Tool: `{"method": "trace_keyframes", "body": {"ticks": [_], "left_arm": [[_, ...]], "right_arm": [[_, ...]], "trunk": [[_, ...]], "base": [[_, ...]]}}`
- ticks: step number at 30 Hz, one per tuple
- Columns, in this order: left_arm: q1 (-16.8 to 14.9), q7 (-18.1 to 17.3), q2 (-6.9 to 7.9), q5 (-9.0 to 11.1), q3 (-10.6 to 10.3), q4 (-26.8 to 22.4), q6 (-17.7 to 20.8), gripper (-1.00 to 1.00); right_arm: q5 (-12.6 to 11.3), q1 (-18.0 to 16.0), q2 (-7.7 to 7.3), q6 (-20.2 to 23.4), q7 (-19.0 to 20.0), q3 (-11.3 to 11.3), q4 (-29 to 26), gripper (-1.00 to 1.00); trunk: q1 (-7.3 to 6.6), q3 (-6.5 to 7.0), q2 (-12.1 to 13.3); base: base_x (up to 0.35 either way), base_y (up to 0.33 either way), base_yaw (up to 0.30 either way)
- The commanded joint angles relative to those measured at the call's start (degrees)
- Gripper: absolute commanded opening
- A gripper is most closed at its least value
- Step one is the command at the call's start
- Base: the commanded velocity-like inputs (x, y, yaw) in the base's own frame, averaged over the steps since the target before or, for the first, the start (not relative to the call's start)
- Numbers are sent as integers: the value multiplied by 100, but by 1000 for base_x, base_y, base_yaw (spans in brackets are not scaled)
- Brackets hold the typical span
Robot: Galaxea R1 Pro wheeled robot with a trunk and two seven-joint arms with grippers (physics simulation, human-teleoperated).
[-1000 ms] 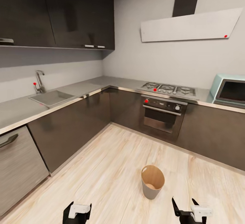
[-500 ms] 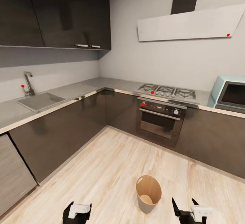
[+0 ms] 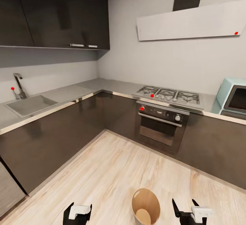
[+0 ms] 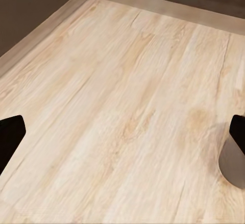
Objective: Put the three can of soda from the living room inside the tash can in the kitchen.
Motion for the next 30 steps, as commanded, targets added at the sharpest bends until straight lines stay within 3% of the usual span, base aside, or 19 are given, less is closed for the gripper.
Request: {"method": "trace_keyframes", "body": {"ticks": [1,10,24,30], "left_arm": [[0,1,0,0,0,0,1,100],[0,5,4,3,0,0,-1,100],[0,-9,11,19,8,0,-17,100],[3,-6,17,32,21,-6,-19,100]], "right_arm": [[0,-1,0,0,0,0,0,100],[0,-1,0,0,-3,3,0,100],[-8,-2,0,0,-8,39,0,100],[-14,-3,-4,5,-4,34,0,100]], "trunk": [[0,0,0],[0,0,0],[0,0,0],[0,0,0]], "base": [[281,-166,134],[225,-131,204],[20,-11,249],[1,0,103]]}}
